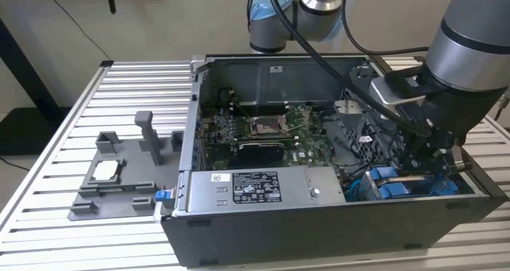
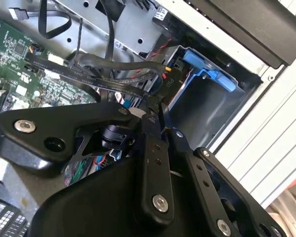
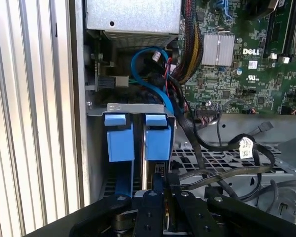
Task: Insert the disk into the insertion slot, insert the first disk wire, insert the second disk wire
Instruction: 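Insert the second disk wire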
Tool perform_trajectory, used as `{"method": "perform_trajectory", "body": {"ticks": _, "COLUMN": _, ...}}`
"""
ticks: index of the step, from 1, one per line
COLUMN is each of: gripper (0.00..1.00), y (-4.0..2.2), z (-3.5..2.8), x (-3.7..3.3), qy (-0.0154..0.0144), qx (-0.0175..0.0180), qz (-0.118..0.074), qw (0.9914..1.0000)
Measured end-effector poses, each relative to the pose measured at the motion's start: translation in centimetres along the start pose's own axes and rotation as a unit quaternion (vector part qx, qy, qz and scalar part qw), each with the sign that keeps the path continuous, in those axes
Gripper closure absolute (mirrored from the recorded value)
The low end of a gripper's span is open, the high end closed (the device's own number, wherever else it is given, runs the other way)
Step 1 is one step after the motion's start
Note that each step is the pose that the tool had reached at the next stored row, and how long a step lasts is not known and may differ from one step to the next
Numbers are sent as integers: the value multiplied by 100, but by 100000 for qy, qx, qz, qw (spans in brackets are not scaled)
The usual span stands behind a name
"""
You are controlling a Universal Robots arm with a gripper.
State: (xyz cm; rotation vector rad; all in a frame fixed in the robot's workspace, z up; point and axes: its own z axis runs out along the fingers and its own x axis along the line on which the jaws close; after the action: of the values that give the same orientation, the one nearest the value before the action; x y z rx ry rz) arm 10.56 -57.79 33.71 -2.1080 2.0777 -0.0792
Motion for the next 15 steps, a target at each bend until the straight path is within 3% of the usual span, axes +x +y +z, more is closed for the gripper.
{"method": "perform_trajectory", "body": {"ticks": 10, "gripper": 82, "y": 6, "z": 41, "x": 6, "qy": 67, "qx": 27, "qz": 600, "qw": 99998}}
{"method": "perform_trajectory", "body": {"ticks": 11, "gripper": 76, "y": 4, "z": 33, "x": 7, "qy": 79, "qx": 5, "qz": 631, "qw": 99998}}
{"method": "perform_trajectory", "body": {"ticks": 15, "gripper": 76, "y": -8, "z": -36, "x": 4, "qy": 112, "qx": -33, "qz": 712, "qw": 99997}}
